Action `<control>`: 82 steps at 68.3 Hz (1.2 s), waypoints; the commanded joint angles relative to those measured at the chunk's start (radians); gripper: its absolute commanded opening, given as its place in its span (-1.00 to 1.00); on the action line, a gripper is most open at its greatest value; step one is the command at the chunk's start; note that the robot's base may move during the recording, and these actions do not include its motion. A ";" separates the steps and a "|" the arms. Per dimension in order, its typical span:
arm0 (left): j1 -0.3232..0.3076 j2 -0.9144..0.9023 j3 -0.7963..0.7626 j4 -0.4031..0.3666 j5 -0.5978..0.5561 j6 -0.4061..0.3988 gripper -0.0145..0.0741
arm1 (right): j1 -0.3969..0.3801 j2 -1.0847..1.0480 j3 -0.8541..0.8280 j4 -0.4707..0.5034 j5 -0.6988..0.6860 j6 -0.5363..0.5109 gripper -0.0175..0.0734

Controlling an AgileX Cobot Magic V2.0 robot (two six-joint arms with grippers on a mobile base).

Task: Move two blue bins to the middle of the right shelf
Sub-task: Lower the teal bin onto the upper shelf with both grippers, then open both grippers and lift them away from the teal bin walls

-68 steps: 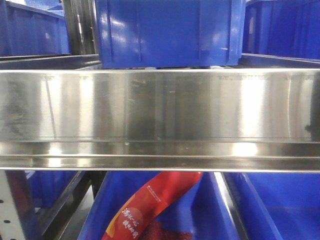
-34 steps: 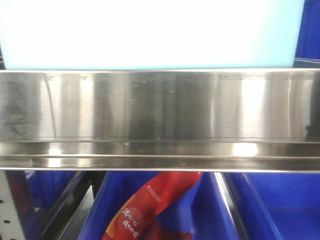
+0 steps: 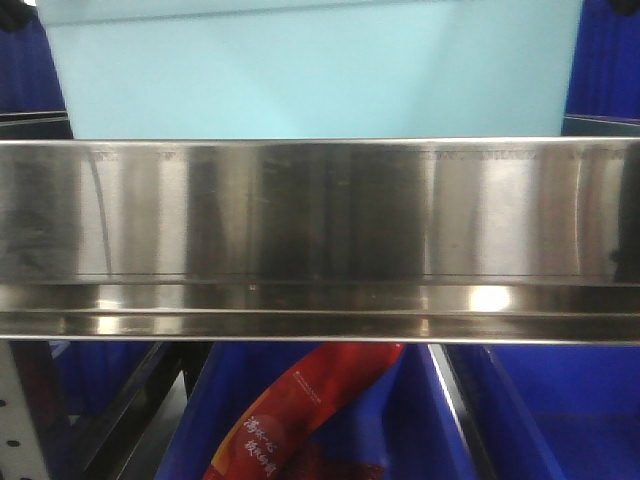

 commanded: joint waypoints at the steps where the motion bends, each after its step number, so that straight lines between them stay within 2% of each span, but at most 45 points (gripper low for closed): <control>1: -0.007 -0.037 -0.029 -0.010 0.004 0.006 0.67 | -0.002 -0.020 -0.004 -0.016 0.009 0.001 0.64; 13: -0.007 -0.119 -0.080 0.001 0.002 0.006 0.66 | -0.002 -0.100 -0.010 -0.016 -0.008 0.001 0.63; 21: -0.007 -0.196 -0.078 0.033 -0.003 0.006 0.66 | -0.006 -0.176 -0.014 -0.023 -0.035 0.001 0.42; 25: -0.007 -0.230 -0.078 0.061 0.002 0.006 0.63 | -0.006 -0.224 -0.014 -0.029 -0.035 0.001 0.20; 30: -0.002 -0.270 -0.076 0.097 0.017 0.002 0.50 | -0.006 -0.273 -0.010 -0.057 -0.025 0.001 -0.22; 33: 0.002 -0.292 -0.074 0.109 0.025 0.000 0.32 | -0.006 -0.304 -0.003 -0.082 -0.021 0.001 -0.52; 39: 0.018 -0.344 -0.049 0.109 0.024 0.000 -0.13 | -0.006 -0.368 0.032 -0.125 -0.023 0.001 -0.97; 46: 0.030 -0.435 0.049 0.120 -0.025 0.000 -0.77 | -0.006 -0.460 0.133 -0.152 -0.035 0.001 -0.97; 49: 0.030 -0.467 0.092 0.120 -0.047 0.000 -0.92 | -0.006 -0.493 0.179 -0.152 -0.046 0.001 -0.97; 67: 0.030 -0.731 0.449 0.120 -0.236 -0.002 -0.92 | -0.006 -0.724 0.531 -0.152 -0.215 0.001 -0.97; 82: 0.030 -0.985 0.739 0.120 -0.409 -0.002 -0.92 | -0.006 -0.915 0.811 -0.160 -0.428 0.000 -0.97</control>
